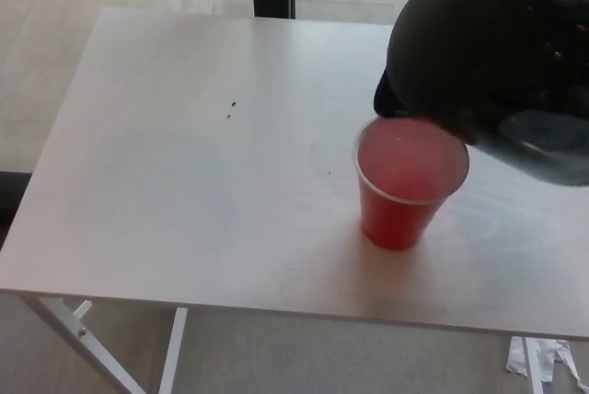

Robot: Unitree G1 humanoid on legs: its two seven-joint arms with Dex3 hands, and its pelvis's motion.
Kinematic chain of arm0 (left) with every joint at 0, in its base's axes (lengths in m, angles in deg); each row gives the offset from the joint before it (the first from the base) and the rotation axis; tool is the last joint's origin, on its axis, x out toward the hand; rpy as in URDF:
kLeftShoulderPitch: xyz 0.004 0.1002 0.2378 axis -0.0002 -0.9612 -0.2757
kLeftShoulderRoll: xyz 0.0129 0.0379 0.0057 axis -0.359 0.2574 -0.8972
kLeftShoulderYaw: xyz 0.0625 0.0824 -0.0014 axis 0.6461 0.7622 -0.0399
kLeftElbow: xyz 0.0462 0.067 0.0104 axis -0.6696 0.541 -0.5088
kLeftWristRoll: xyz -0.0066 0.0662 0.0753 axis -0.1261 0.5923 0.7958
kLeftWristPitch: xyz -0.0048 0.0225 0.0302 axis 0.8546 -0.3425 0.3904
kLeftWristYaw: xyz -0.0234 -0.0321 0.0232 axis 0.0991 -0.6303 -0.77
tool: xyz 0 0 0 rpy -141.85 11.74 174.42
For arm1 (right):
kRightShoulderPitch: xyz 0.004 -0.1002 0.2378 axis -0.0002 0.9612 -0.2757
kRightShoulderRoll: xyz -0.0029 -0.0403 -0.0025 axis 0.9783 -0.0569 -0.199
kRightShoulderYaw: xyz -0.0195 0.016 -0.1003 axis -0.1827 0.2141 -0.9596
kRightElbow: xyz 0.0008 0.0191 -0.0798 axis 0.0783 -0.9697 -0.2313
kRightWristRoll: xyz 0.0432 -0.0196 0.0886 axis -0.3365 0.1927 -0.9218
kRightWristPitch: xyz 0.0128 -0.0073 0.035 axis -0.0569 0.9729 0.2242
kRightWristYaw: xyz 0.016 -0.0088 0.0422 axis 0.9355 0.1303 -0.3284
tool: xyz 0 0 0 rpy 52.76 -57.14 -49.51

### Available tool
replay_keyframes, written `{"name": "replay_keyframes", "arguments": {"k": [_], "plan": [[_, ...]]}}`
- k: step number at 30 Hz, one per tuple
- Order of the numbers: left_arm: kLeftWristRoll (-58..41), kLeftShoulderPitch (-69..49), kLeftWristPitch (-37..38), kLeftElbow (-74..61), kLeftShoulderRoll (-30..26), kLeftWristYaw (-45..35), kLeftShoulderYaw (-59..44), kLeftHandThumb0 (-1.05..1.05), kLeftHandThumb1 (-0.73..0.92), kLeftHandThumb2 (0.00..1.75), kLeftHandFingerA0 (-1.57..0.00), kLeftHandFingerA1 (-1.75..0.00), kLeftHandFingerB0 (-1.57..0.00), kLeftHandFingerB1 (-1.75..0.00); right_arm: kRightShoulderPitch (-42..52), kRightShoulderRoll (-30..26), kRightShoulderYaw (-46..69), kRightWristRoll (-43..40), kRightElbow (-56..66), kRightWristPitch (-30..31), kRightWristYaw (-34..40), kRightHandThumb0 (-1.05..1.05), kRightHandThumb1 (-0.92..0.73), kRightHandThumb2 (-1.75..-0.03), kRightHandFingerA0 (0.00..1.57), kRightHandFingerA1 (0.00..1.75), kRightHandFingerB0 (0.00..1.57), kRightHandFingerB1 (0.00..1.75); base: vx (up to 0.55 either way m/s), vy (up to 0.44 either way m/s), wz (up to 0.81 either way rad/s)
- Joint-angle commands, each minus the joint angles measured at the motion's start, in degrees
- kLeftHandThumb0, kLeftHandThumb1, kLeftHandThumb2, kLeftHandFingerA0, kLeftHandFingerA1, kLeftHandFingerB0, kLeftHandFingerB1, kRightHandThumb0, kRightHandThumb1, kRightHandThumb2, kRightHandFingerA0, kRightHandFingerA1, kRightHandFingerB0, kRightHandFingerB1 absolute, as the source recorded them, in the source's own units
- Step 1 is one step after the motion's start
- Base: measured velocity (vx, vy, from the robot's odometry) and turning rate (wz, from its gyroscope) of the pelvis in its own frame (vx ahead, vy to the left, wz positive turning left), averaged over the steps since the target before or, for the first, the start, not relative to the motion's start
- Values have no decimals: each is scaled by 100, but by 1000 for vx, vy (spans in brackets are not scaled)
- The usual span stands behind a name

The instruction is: The robot uses its right hand to lift up a kettle kept on the middle of the desk by its handle and tilt it into a glass kept next to it to pour out water

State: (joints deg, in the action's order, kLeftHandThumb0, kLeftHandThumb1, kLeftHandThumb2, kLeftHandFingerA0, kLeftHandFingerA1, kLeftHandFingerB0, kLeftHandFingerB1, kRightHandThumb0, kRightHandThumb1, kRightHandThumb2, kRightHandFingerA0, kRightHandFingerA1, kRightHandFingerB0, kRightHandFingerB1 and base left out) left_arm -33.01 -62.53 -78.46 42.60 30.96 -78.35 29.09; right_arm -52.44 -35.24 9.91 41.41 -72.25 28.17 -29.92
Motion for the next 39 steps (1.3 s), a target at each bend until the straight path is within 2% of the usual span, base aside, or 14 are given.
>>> {"name": "replay_keyframes", "arguments": {"k": [1,2,6,7,10,11,14,15,23,26,27,28,36,39], "plan": [[8,-81,-69,6,-126,13,-46,-82,51,98,-84,-64,-71,-62,20,158,637,-564,202,660,-45,-28,-46,-110,96,161,80,127,0,0,0],[-32,-77,-69,23,-121,-25,-81,-78,62,60,-85,-57,-78,-57,93,213,813,-747,218,591,-7,-28,-41,-110,121,131,96,107,0,0,0],[-14,-93,30,109,-119,-47,-85,-76,63,60,-84,-57,-79,-56,248,469,1152,-881,305,923,137,-26,-38,-111,98,175,77,142,0,0,0],[-49,-76,-27,127,-106,-61,-108,-79,62,60,-93,-59,-74,-53,444,775,1681,-1299,344,1008,270,-32,-31,-119,135,148,104,125,0,0,0],[-50,-111,-19,131,-101,-96,-112,-78,63,61,-91,-58,-73,-52,581,1042,1980,-1342,368,1243,434,-22,-32,-123,93,175,77,138,0,0,0],[-48,-116,-26,118,-101,-94,-112,-76,47,95,-87,-66,-65,-61,613,1114,2062,-1323,372,1412,457,-24,-36,-116,93,175,73,147,0,0,0],[-71,-148,-24,74,-76,-83,-142,-79,61,60,-90,-59,-70,-52,836,1360,2493,-1635,299,1366,579,-9,-43,-103,96,175,70,160,0,0,0],[-24,-164,32,70,-83,-55,-116,-75,48,96,-86,-67,-65,-62,1025,1509,2691,-1754,200,1215,739,-12,-40,-112,98,175,78,149,0,0,0],[-9,-163,15,139,-72,-44,-106,-76,48,96,-86,-65,-66,-61,1751,2161,3657,-2722,-328,288,1208,-12,-43,-116,96,175,72,166,0,0,0],[-1,-172,20,135,-73,-40,-100,-78,64,60,-88,-56,-70,-51,1691,2539,4172,-3036,-304,737,1490,-13,-60,-93,89,175,62,160,0,0,0],[-16,-184,34,128,-56,-49,-111,-76,49,96,-87,-67,-61,-61,1666,2592,4233,-3056,-254,871,1521,-14,-65,-87,91,175,61,144,0,0,0],[-25,-187,29,130,-58,-56,-119,-79,64,61,-90,-57,-68,-51,1749,2632,4241,-3072,-204,901,1463,-15,-67,-88,89,175,55,155,0,0,0],[-75,-147,-7,184,-41,-54,-160,-78,49,95,-88,-66,-62,-60,2466,2735,4463,-3818,-690,-305,1035,-15,-53,-108,97,175,70,175,0,0,0],[-88,-155,32,170,-35,-76,-174,-78,62,60,-89,-58,-70,-52,2722,2639,4272,-3946,-757,-618,726,-14,-53,-112,98,175,77,166,0,0,0]]}}
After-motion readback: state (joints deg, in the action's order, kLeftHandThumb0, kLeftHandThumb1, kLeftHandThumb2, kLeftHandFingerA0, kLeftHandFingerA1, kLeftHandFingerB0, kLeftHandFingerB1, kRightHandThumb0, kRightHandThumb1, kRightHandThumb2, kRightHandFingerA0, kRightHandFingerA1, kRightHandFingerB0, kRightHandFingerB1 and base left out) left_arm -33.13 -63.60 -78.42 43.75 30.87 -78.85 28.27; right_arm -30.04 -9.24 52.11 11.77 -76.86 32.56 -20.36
